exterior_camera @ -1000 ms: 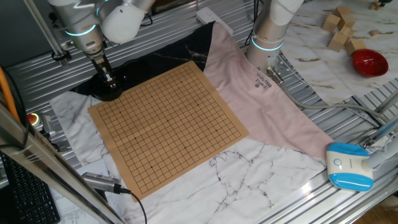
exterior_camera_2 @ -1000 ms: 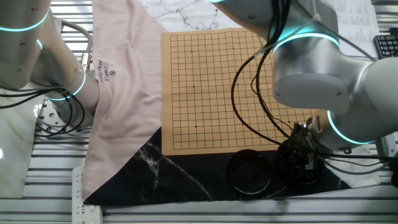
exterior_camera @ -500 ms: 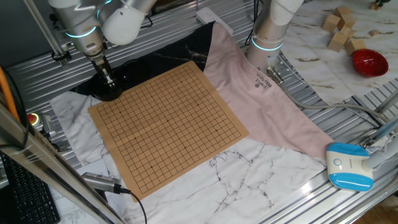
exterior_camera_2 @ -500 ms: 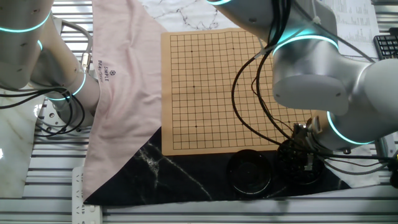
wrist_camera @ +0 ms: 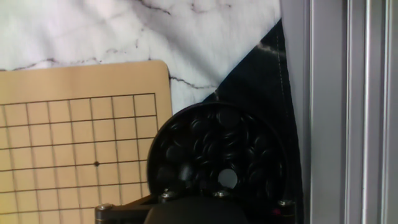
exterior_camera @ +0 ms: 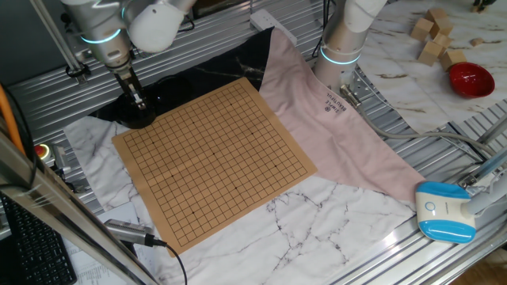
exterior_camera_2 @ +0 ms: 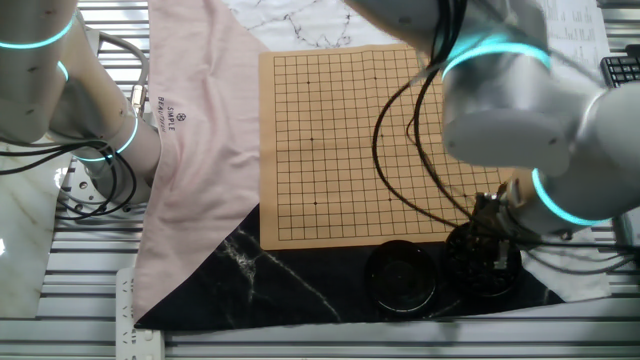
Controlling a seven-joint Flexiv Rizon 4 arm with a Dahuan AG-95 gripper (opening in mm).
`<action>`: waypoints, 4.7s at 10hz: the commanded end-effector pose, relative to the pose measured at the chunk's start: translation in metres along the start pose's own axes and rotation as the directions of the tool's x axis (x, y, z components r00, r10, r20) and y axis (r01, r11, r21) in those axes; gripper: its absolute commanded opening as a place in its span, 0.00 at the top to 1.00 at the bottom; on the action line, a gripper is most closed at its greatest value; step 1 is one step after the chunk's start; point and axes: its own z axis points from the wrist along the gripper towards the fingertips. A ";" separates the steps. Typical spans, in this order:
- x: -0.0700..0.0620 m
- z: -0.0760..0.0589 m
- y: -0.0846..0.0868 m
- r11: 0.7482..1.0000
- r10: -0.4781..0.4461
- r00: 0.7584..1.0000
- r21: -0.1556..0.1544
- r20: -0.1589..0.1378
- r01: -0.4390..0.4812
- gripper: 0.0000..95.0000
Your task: Play the first move as black on the 3-4 point in the upper right corner of the Go board
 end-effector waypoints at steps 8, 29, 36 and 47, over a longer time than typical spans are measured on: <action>-0.013 -0.032 0.029 0.999 0.040 0.999 -0.006 -0.002 -0.040 1.00; 0.013 -0.023 0.064 0.995 0.096 0.995 0.002 -0.021 -0.096 1.00; 0.072 0.001 0.086 0.991 0.133 0.991 0.006 -0.016 -0.133 1.00; 0.012 -0.031 0.165 0.979 0.202 0.978 -0.007 -0.046 -0.202 1.00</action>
